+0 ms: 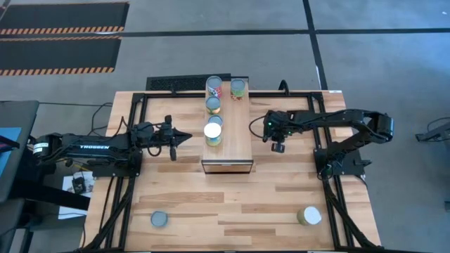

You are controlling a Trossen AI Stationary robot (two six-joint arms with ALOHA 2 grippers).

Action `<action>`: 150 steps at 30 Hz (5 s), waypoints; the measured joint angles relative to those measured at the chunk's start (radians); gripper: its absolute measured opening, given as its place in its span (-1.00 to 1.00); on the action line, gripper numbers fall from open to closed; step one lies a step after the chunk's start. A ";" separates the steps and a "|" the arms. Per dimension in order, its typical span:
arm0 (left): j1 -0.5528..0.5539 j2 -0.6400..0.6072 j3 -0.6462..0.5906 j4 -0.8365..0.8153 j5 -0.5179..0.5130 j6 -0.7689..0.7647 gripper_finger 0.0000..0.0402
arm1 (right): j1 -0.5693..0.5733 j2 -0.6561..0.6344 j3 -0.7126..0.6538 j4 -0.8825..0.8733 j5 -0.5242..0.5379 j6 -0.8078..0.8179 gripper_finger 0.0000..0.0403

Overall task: Pick and place cans onto a shelf
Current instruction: Put the canned tomatoes on the shelf aligned with other cans, then put the canned tuna on the shelf aligned with other cans

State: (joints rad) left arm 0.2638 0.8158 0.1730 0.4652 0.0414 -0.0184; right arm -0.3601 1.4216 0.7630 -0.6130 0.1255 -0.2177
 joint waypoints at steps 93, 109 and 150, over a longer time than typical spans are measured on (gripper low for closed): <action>0.000 0.000 -0.001 -0.057 -0.002 0.018 -1.00 | -0.058 0.154 0.806 -0.299 -0.221 -0.377 -0.94; 0.000 0.000 -0.001 -0.051 0.035 0.019 -1.00 | -0.060 -0.423 -0.056 0.461 -0.371 -0.126 -0.97; -0.793 0.438 0.806 -1.374 -0.136 -1.011 -1.00 | -0.356 -0.684 -0.621 1.071 -0.651 -0.022 -0.97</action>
State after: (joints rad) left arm -0.5296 1.2537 0.9794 -0.9088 -0.0950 -1.0292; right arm -0.7158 0.7380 0.1425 0.4583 -0.5251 -0.2393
